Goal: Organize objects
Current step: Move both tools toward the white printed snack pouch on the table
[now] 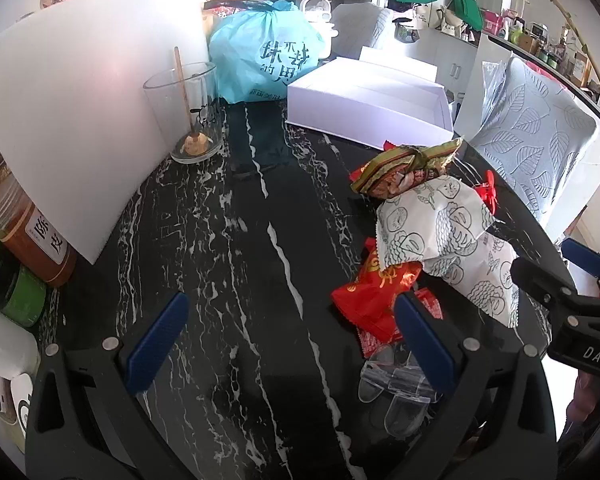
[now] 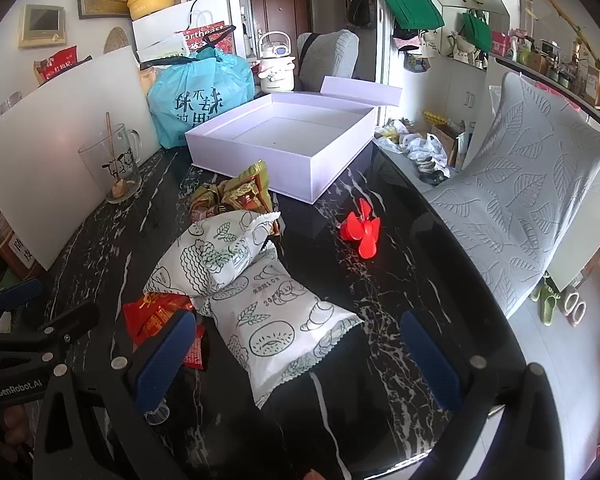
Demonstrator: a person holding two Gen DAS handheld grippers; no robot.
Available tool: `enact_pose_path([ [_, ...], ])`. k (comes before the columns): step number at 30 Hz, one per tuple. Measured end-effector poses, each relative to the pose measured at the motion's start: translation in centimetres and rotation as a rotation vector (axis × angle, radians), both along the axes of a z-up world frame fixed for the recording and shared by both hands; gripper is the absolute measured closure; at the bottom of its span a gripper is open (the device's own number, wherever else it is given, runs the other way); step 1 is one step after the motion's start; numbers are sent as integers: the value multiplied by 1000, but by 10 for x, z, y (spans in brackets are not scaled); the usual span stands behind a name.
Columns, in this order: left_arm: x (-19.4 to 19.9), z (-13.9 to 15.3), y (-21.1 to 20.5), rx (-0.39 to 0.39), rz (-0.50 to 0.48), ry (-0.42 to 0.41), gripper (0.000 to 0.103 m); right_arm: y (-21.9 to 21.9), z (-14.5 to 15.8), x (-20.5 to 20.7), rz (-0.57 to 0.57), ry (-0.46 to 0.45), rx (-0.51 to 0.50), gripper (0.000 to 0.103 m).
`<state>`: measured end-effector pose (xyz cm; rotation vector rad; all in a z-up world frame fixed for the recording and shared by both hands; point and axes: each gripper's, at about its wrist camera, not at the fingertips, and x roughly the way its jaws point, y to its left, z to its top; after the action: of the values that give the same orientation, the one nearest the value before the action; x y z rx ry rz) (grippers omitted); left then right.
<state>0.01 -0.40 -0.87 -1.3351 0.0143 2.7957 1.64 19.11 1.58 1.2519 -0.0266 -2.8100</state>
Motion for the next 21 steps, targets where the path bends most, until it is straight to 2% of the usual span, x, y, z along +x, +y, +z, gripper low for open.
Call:
enact_pose_path([
  [21, 4, -1, -1, 2, 0, -11, 0, 0, -3, 3, 3, -10, -5, 0],
])
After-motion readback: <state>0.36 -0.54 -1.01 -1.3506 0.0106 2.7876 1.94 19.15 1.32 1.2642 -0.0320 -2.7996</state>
